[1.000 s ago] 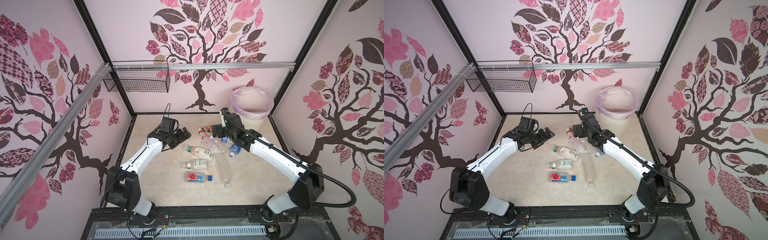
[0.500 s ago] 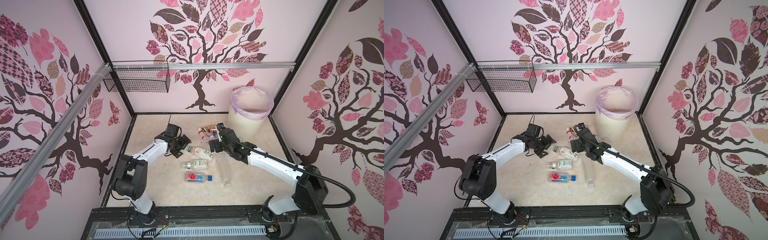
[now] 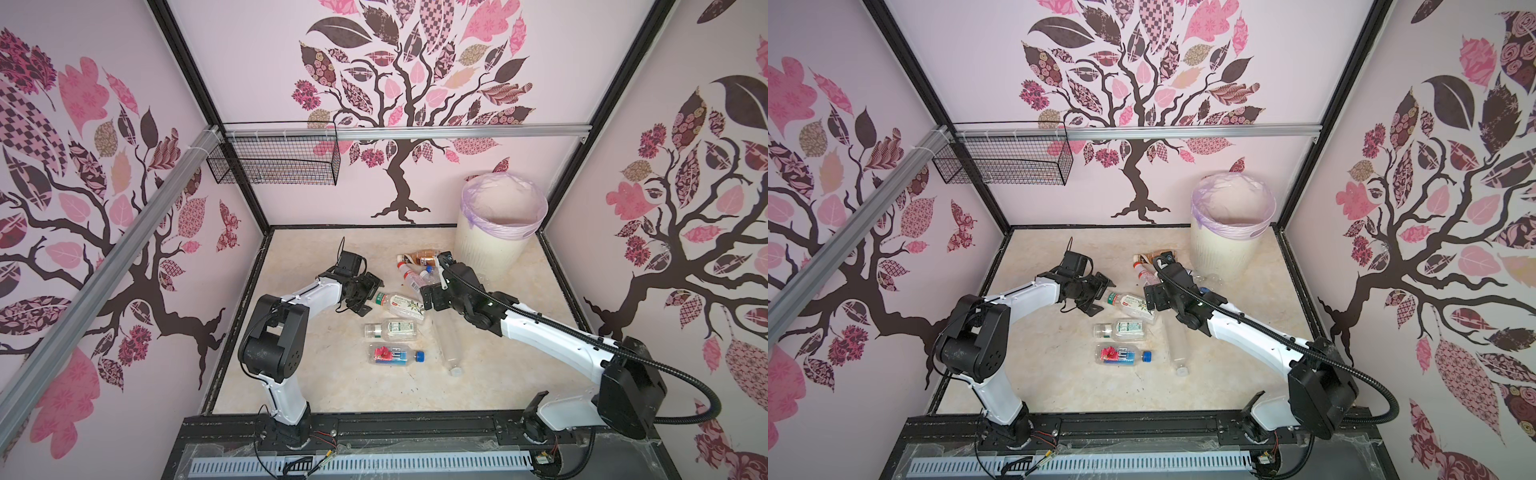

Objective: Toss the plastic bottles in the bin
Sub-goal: 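Close the left gripper around the green-label tea bottle's cap end, then lift the green-label bottle with the left gripper while the right gripper grasps it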

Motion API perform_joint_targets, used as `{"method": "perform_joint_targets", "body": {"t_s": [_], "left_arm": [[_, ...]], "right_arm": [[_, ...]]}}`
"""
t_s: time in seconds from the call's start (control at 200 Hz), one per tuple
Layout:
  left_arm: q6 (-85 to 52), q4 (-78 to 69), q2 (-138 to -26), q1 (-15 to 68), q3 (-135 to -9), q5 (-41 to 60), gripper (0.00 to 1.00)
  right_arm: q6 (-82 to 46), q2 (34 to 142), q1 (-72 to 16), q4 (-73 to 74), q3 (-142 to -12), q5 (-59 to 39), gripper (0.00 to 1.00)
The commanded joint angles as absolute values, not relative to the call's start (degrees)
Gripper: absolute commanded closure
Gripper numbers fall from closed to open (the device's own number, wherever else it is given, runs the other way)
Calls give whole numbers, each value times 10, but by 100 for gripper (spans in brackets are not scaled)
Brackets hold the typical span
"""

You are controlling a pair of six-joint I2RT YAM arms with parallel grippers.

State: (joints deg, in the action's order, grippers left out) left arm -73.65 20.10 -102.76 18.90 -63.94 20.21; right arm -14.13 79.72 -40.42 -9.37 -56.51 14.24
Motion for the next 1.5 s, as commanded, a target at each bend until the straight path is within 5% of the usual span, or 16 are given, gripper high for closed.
{"method": "perform_joint_targets", "body": {"t_s": [0.0, 0.45, 0.955, 1.495], "left_arm": [[-747, 183, -1046, 190, -631, 200, 13], [-744, 138, -1095, 190, -642, 204, 29], [-742, 130, -1102, 188, -652, 195, 59], [-687, 155, -1089, 174, -721, 201, 70]], "right_arm": [[-138, 774, -408, -87, -560, 142, 1], [-135, 767, -408, -81, -551, 137, 0], [-137, 768, -408, -78, -546, 138, 0], [-132, 773, -408, -80, -546, 125, 1]]}}
